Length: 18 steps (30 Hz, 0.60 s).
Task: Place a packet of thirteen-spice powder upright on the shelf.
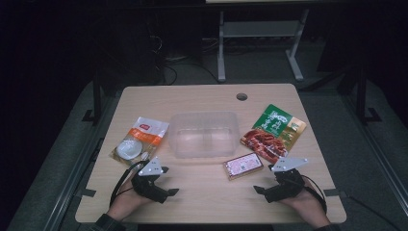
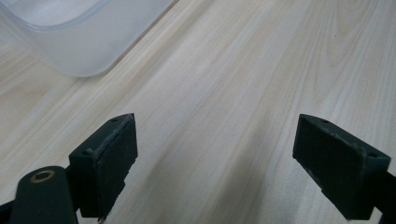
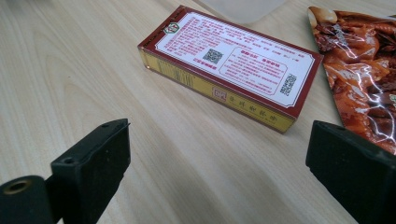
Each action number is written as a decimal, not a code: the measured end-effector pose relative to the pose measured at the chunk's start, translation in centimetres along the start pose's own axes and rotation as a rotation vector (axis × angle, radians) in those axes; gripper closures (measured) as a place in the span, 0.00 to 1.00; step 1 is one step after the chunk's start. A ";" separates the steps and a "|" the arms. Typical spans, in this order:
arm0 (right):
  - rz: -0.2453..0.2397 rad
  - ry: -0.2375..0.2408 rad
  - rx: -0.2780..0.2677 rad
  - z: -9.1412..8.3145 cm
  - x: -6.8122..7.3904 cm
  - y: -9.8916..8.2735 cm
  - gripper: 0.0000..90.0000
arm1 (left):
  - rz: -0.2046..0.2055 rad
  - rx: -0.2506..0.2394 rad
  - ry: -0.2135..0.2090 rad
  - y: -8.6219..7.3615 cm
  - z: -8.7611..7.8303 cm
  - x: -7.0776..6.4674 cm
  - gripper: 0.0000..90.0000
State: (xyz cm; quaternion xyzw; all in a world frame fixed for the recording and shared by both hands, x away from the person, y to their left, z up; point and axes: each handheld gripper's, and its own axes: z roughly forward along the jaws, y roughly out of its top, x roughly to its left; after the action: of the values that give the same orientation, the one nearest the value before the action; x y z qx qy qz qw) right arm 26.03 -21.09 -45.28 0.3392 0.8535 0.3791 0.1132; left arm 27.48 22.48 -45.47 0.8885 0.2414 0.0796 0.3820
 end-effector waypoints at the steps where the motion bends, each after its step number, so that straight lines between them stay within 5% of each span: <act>1: 0.003 0.004 -0.001 0.0 0.0 0.0 0.07 | 0.006 0.006 0.002 0.0 0.0 0.0 0.15; 7: 0.012 0.015 -0.012 -0.3 -0.2 0.5 0.18 | -0.015 -0.007 -0.005 0.1 0.0 -0.1 0.15; 9: 0.038 0.034 -0.035 -0.7 -0.8 1.1 0.34 | -0.008 0.002 -0.005 0.1 0.0 -0.1 0.15; 14: 0.054 0.044 -0.044 -0.6 -1.7 1.8 0.56 | 0.003 -0.005 -0.011 0.3 0.1 -0.3 0.15; 15: 0.064 0.035 -0.049 -0.7 -2.1 2.2 0.70 | 0.011 -0.008 -0.009 0.4 0.0 -0.3 0.15; 18: 0.086 0.025 -0.065 -0.7 -2.9 2.5 0.88 | 0.007 -0.013 -0.014 0.5 0.2 -0.4 0.16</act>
State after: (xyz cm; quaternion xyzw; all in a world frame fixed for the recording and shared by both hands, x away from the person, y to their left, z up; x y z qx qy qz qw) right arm 29.11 -22.16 -43.17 0.3670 0.8266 0.4154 0.0971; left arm 27.36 21.82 -45.22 0.8874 0.2351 0.0765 0.3891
